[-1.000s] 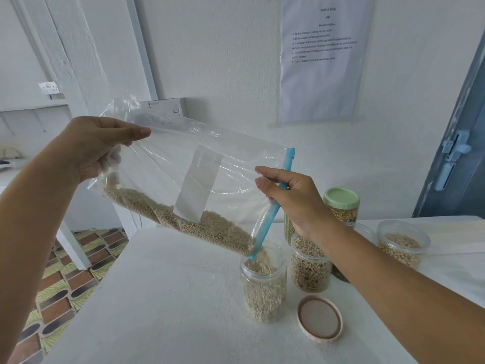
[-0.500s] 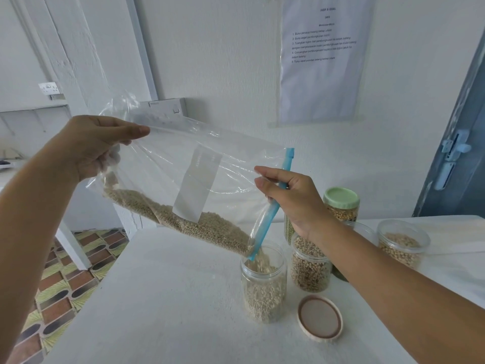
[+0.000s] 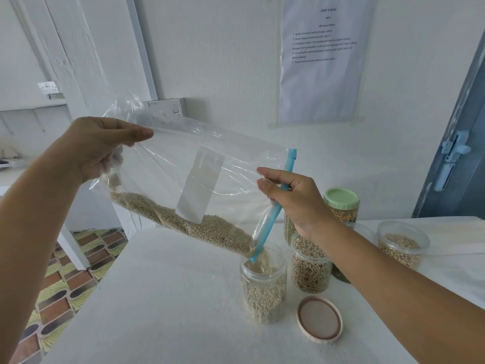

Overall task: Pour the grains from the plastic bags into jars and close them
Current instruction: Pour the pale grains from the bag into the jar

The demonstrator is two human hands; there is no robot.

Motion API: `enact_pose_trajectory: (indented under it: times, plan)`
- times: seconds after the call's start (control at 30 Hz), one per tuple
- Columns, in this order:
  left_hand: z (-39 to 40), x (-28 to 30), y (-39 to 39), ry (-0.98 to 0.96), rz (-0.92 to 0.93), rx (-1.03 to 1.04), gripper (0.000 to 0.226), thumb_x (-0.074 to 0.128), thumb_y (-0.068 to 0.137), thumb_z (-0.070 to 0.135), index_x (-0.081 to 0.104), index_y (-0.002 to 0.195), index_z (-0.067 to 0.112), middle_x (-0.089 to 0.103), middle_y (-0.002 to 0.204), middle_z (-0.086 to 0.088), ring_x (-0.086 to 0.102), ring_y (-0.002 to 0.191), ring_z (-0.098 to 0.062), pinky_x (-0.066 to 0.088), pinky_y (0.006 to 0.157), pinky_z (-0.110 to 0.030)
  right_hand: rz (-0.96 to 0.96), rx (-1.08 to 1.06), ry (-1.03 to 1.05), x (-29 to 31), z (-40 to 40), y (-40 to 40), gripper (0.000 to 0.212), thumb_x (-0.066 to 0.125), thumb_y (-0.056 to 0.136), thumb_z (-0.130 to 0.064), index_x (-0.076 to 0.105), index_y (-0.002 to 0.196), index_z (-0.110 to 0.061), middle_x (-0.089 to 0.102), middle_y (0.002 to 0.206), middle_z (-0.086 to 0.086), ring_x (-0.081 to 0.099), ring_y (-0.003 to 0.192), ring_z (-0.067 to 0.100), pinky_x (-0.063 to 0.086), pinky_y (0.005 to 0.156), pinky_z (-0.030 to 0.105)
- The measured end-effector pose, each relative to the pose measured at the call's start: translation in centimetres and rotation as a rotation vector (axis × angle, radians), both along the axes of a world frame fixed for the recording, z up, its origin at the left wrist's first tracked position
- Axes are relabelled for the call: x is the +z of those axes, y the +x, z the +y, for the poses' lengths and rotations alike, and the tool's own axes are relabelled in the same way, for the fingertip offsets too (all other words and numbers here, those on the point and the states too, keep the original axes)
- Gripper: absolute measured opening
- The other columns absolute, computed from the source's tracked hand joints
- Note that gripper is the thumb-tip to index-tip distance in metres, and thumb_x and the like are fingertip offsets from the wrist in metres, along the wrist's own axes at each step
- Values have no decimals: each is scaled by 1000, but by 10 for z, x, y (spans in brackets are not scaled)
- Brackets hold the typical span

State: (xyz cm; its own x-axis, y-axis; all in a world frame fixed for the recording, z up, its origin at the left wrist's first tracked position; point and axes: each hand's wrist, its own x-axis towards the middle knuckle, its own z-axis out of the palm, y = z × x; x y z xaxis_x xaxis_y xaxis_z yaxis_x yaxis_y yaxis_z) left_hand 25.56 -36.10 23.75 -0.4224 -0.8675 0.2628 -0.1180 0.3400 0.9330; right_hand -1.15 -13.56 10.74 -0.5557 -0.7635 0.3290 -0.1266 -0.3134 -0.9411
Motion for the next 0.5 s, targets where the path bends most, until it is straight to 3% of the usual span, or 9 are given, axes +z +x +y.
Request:
enact_pose_trajectory:
  times: [0.1,0.27,0.5]
  plan:
    - [1,0,0,-7,-11,-4,62,103,34,51,83,84,19,58,70,0,33,46,-9,27,43,-19,3,0,-2,0,0,-1,29,76,93,-14,76,122,-18,69,98,-10,59,68,-3,50,79,17]
    - [6,0,-3,8,1,-7,39,95,47,44,83,78,24,63,63,9,36,53,-10,32,54,-27,6,-1,0,-1,-1,-1,29,77,93,-15,77,122,-20,73,108,-5,60,71,-3,50,80,18]
    - [4,2,-2,-21,-13,-7,52,101,39,49,83,82,24,63,64,9,40,55,-12,31,61,-30,4,3,-6,0,-1,-1,30,76,93,-14,76,122,-19,72,107,-6,61,71,-4,50,80,16]
